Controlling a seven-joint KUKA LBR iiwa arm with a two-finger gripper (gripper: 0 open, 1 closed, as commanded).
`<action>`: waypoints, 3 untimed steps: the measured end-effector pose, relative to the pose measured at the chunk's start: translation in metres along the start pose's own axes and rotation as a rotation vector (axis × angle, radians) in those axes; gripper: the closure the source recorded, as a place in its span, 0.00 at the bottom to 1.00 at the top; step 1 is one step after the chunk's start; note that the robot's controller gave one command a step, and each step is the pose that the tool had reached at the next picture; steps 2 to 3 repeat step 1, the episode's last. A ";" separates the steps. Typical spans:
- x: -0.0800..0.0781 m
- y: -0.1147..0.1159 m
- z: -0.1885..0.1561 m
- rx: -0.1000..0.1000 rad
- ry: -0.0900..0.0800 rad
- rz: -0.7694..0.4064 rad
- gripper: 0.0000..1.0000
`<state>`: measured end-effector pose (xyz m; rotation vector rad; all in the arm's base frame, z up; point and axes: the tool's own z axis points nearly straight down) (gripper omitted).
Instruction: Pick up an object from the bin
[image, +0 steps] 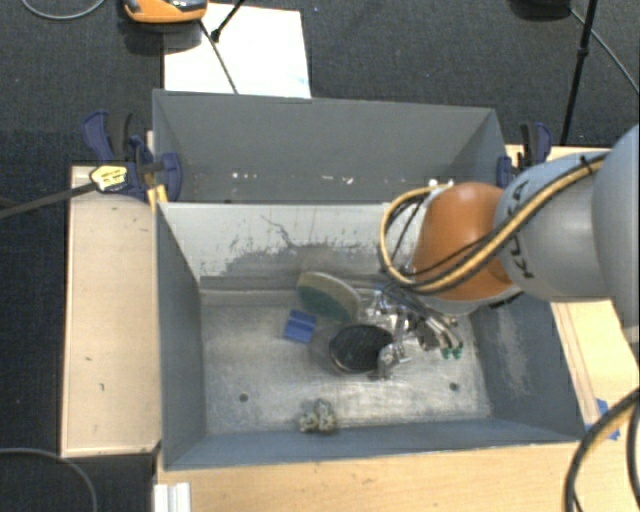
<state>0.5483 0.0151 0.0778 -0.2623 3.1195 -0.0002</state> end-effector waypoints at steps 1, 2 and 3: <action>-0.024 -0.013 -0.125 0.001 0.000 -0.042 1.00; -0.024 -0.013 -0.125 0.001 0.000 -0.042 1.00; -0.024 -0.013 -0.125 0.001 0.000 -0.042 1.00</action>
Offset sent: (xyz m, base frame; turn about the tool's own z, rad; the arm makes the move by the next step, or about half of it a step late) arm 0.0219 -0.0085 0.1206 -0.0429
